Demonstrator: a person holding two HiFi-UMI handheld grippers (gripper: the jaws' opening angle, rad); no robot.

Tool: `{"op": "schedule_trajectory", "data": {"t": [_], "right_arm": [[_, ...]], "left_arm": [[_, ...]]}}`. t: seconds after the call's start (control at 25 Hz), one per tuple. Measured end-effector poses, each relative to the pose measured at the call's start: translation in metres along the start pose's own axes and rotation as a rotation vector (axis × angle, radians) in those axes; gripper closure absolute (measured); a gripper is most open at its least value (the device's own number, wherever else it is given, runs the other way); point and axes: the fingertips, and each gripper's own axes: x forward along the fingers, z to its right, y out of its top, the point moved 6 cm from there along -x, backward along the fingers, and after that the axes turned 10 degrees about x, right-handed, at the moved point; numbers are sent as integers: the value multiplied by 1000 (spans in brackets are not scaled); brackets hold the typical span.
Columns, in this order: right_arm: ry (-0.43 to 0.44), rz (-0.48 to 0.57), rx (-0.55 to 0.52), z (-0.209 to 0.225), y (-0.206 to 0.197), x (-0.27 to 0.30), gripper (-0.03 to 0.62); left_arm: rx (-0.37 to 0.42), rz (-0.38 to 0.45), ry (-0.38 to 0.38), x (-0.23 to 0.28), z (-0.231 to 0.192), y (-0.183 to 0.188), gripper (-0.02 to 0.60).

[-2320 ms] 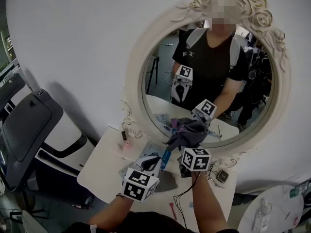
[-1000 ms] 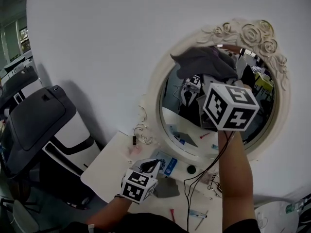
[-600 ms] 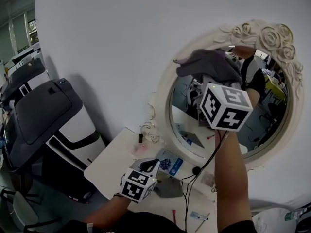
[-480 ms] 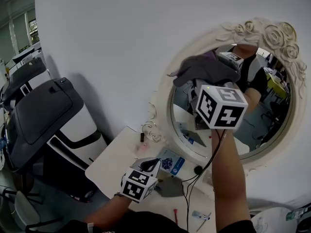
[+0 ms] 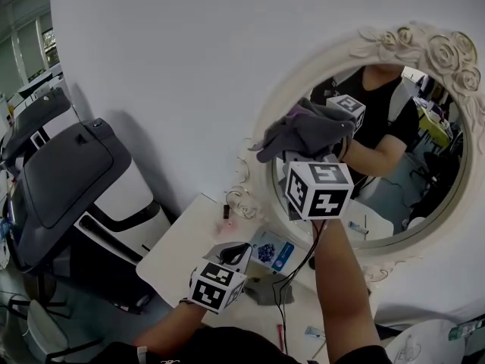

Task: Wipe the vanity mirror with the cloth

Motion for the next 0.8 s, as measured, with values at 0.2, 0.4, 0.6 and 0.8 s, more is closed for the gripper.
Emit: {"op": "schedule_trajectory", "data": {"t": [0.2, 0.4, 0.6, 0.8], "right_arm": [[-6, -41, 24, -3, -32, 7, 566], [-23, -92, 37, -3, -59, 9, 566], [-77, -168, 57, -1, -98, 7, 566], [-129, -240, 120, 6, -140, 0, 566]], "left_arm": [[2, 1, -17, 4, -6, 0, 575], [7, 4, -42, 6, -10, -2, 575], [6, 17, -46, 5, -20, -2, 575], [-1, 18, -57, 4, -29, -4, 575]]}}
